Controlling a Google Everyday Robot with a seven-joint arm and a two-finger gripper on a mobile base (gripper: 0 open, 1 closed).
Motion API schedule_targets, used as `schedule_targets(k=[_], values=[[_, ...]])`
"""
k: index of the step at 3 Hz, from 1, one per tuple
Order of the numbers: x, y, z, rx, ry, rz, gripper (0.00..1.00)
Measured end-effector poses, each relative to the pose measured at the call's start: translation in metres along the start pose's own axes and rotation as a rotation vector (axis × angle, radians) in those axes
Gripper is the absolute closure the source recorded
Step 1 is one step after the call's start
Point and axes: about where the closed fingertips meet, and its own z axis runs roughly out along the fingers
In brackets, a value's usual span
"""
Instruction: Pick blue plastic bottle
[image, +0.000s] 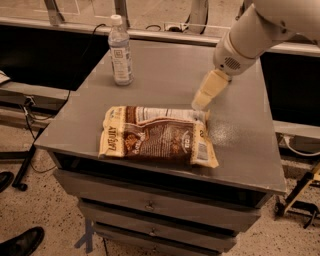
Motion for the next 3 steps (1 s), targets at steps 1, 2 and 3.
schedule_targets(k=[1, 2, 3], values=[[-0.050, -0.044, 0.054, -0.002, -0.128, 0.137, 0.00], [-0.090, -0.061, 0.077, -0.038, -0.219, 0.211, 0.00], [-0.136, -0.060, 0.095, -0.109, -0.337, 0.266, 0.00]])
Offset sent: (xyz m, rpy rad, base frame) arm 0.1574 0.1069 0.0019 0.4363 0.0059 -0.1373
